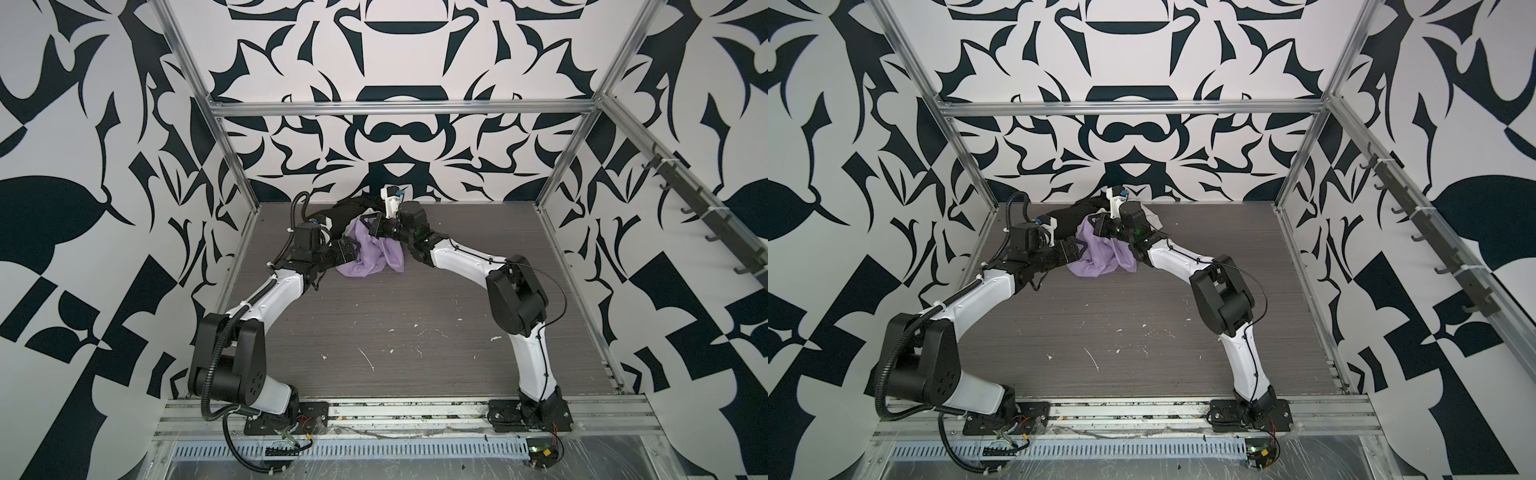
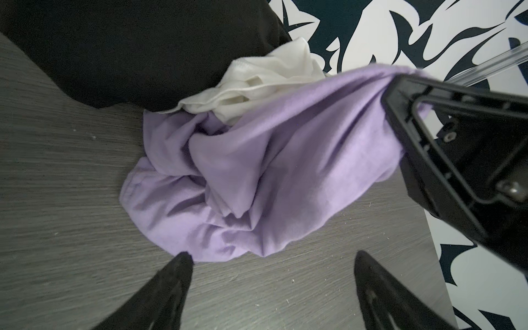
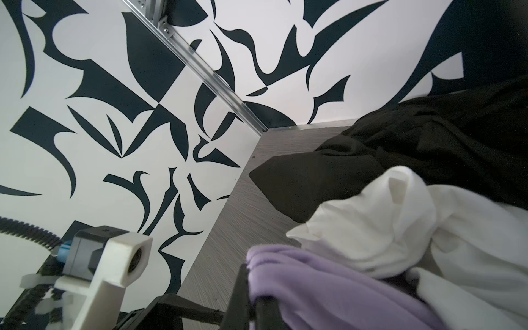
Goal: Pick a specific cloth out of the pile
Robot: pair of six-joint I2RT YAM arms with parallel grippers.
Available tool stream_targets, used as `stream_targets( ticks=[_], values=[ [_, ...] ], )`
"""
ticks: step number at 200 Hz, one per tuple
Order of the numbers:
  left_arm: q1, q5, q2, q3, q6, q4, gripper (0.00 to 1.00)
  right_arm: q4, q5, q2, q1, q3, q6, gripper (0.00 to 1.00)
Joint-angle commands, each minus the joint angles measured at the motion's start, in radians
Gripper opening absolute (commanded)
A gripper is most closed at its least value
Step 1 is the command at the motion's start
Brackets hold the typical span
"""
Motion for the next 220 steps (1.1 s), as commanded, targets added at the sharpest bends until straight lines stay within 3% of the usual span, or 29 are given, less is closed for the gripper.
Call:
stream_targets(
  ticks=[1,220],
  values=[
    [0.005,-0.005,-0.03,-0.019,0.017,0.01,0.91,0.129,-0.032,-0.065,0.005,0.069,-0.046,0.0],
    [0.006,0.056,-0.03,-0.064,0.034,0.074,0.91,0.104,-0.088,-0.109,-0.003,0.242,-0.058,0.0]
  ],
)
